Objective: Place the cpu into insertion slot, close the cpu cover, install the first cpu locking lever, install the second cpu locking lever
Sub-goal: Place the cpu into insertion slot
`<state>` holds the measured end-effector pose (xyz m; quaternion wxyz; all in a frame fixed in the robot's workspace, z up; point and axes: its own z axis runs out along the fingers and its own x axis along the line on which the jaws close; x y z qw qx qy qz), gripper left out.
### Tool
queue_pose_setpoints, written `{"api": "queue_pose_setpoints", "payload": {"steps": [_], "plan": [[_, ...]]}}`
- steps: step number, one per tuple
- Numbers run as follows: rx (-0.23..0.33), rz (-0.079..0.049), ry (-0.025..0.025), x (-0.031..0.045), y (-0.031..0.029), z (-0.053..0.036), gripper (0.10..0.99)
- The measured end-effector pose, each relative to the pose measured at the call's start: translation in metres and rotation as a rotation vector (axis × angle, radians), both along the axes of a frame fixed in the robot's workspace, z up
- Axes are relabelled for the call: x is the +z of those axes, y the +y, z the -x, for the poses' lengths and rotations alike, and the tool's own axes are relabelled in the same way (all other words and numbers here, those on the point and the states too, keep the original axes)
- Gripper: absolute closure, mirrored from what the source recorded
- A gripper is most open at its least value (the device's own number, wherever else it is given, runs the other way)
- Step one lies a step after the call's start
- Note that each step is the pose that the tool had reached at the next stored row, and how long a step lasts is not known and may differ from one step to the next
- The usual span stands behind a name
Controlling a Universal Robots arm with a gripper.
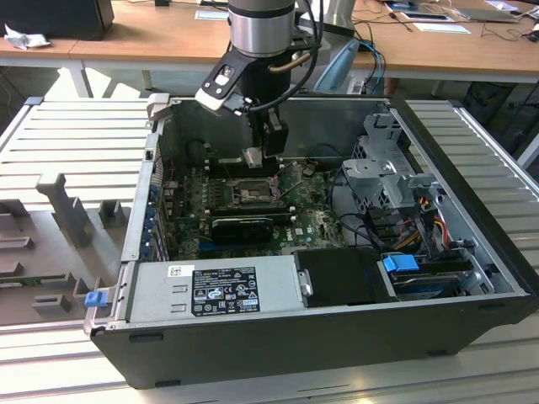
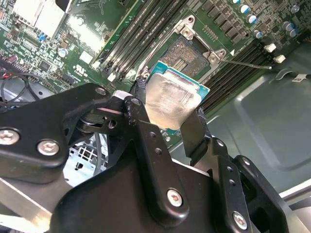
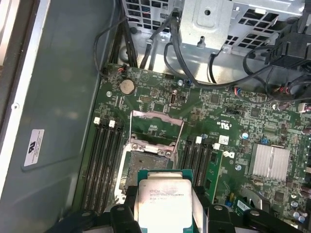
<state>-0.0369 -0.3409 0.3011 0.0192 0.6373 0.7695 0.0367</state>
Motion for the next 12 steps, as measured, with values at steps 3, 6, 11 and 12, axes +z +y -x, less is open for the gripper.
{"api": "queue_pose_setpoints", "payload": {"steps": [3,6,11,12], "plan": [[-0.031,0.0,0.0,-0.0009,0.0,0.0,0.557],[-0.048,0.0,0.0,-0.002,0.0,0.0,0.557],[-0.051,0.0,0.0001,-0.0041,0.0,0.0,0.557],[-0.051,0.0,0.0001,-0.0045,0.0,0.0,0.557]]}}
